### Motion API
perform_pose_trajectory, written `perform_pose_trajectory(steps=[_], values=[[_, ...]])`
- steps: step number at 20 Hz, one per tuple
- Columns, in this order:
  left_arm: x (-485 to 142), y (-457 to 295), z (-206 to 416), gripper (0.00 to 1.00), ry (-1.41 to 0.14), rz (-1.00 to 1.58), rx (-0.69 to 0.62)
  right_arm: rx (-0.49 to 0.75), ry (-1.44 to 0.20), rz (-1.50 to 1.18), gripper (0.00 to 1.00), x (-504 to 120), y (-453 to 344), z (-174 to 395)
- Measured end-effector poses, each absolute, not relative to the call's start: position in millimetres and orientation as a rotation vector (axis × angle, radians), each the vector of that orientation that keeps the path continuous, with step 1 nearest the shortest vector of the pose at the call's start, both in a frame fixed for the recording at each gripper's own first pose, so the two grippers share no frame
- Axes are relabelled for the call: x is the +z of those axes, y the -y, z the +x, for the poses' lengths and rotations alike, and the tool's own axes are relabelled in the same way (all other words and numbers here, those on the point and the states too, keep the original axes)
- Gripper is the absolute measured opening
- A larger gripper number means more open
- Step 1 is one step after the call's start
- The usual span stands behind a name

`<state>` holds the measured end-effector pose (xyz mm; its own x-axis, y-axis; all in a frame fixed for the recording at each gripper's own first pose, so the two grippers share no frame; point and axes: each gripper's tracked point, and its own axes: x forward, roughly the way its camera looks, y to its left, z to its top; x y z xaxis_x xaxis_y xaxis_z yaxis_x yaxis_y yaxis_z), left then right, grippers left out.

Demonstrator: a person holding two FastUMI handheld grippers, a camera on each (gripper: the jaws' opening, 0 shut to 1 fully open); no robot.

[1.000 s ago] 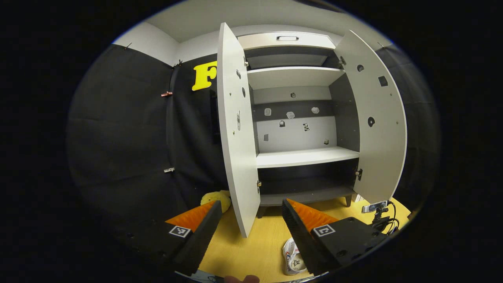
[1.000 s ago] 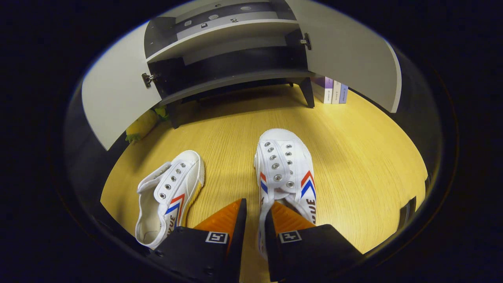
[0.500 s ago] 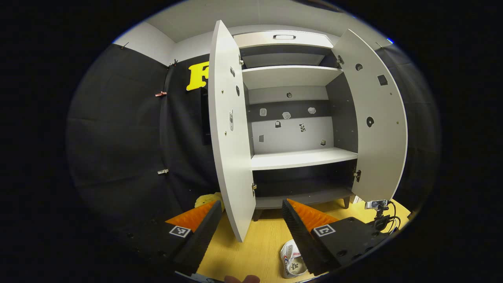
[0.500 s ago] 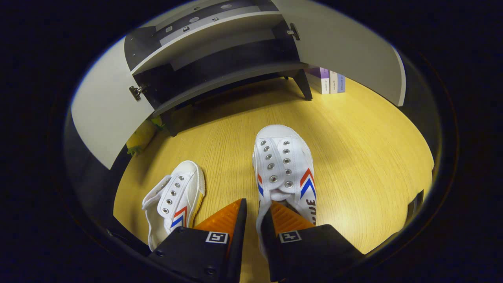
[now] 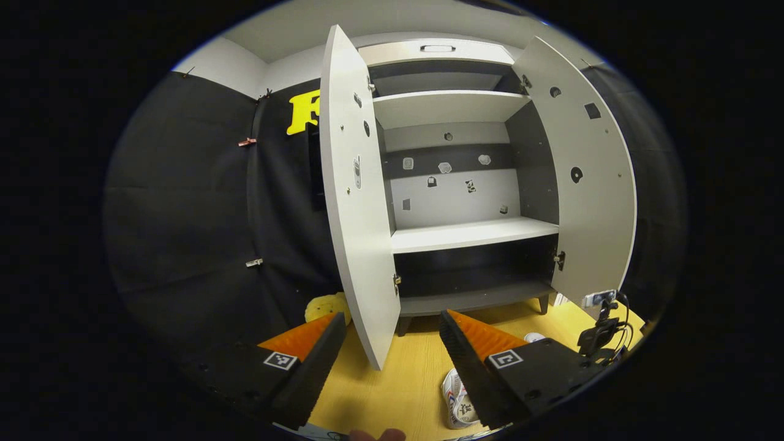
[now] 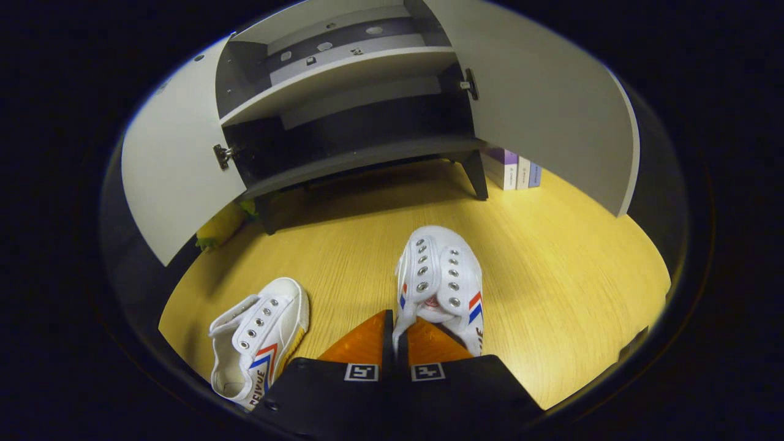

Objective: Grab one shoe with the right hand and put it into the shoe cabinet, grab the other shoe with the left hand and put it into the shoe cabinet; then close the right door with the right hand and the left door with the left hand.

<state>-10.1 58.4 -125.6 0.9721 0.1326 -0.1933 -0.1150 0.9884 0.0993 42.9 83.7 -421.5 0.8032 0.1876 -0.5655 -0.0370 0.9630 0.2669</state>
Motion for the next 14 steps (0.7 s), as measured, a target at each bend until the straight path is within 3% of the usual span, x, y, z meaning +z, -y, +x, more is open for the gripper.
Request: perform_pose_trajectory(steps=[8,14], values=[[-122,-52,-8,0.97,-0.199,0.076,0.123,0.14,-0.549,0.368,0.04,-365,-80,57],[-111,-52,-9,0.97,-0.178,0.076,0.126,0.155,-0.415,0.383,0.04,-277,-86,77]])
